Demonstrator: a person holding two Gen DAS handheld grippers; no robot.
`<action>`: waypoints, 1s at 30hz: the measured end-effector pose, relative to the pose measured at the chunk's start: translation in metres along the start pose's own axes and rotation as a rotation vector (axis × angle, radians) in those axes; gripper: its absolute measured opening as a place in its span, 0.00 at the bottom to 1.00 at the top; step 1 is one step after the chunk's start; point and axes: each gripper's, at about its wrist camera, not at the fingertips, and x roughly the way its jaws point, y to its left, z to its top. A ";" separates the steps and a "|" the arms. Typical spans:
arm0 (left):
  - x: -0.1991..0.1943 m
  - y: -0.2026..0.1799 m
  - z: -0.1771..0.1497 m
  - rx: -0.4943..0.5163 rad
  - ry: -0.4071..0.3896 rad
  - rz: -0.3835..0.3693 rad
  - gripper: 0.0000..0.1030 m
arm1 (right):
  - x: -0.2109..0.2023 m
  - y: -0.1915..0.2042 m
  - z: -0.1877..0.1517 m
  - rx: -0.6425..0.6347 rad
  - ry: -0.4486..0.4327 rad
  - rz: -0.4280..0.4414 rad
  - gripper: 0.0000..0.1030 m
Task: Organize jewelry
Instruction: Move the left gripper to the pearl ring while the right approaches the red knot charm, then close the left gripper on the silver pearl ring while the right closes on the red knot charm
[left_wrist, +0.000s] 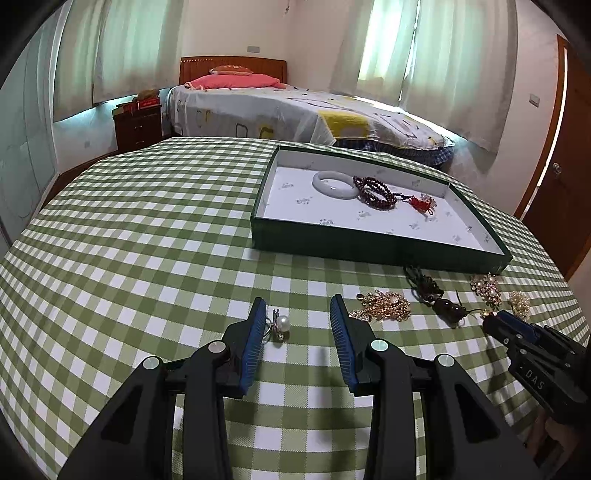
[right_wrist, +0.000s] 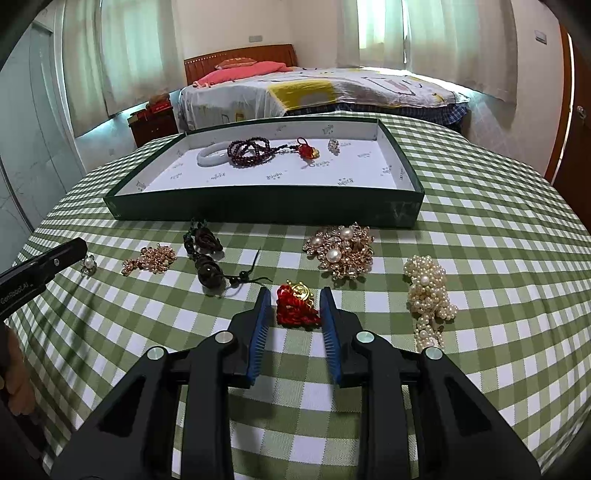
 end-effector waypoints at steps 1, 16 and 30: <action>0.000 0.001 0.000 -0.002 0.002 0.000 0.35 | 0.000 -0.001 0.000 0.003 0.000 0.001 0.19; 0.016 0.015 -0.003 -0.063 0.065 -0.003 0.35 | -0.008 -0.003 -0.005 0.023 -0.001 0.022 0.15; 0.013 0.018 -0.003 -0.063 0.064 0.022 0.35 | -0.008 -0.003 -0.006 0.024 -0.002 0.022 0.15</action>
